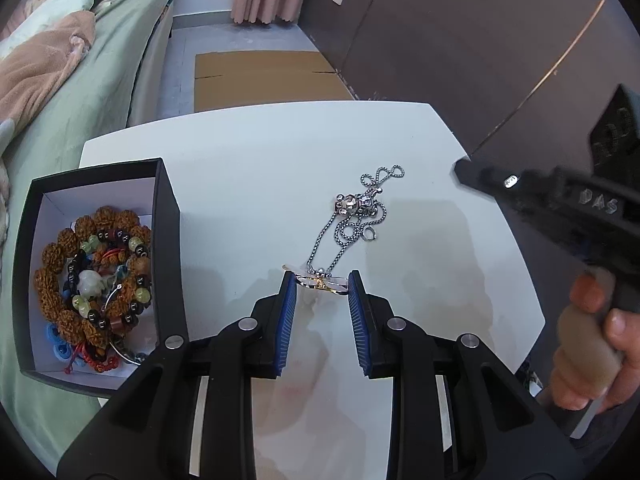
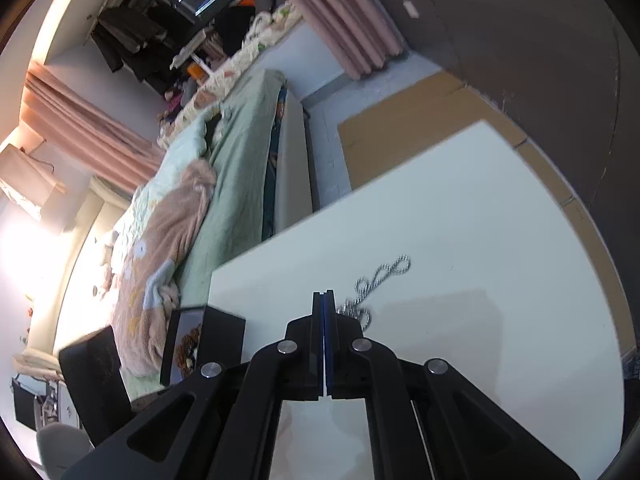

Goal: Organize jewelry
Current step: 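Grasp the chain loop with the right gripper while the left gripper holds the pendant, then lift the necklace high with the right gripper and lower it into the black box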

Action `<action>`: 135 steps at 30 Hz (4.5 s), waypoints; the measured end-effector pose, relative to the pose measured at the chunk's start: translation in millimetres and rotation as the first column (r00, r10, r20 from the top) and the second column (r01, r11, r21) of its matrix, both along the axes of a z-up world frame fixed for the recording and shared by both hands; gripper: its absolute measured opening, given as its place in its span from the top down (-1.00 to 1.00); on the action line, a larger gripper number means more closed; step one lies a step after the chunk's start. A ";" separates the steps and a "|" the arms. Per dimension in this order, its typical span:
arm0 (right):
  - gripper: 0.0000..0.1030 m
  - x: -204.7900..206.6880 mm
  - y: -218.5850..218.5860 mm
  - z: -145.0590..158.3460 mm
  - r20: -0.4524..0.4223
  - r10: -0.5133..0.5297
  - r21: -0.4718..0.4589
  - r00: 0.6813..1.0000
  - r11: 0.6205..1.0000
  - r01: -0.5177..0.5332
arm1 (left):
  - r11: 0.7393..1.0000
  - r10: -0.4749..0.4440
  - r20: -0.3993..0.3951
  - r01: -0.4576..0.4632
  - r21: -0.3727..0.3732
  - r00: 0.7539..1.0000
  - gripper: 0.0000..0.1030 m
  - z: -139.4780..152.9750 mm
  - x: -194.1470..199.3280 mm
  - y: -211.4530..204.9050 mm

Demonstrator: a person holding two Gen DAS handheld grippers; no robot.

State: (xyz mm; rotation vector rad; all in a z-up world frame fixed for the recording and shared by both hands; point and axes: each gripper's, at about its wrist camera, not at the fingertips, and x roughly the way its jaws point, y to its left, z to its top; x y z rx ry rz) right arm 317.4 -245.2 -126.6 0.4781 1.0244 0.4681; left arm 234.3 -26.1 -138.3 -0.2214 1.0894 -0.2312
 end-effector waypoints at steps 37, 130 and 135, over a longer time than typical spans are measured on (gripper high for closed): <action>0.93 2.5 31.9 3.0 0.061 0.019 -0.147 0.998 0.989 -0.010 | 1.000 0.010 0.022 -0.010 0.001 1.000 0.48 8.3 -8.2 22.2; 0.73 -92.8 224.5 333.2 0.517 0.236 -0.391 0.822 0.920 -0.018 | 0.924 0.366 0.360 -0.289 -0.249 0.858 -0.89 115.5 -115.7 205.4; 0.73 -83.6 227.2 306.6 0.474 0.239 -0.390 0.847 0.920 -0.041 | 0.926 0.364 0.363 -0.290 -0.244 0.858 -0.89 115.5 -115.5 206.7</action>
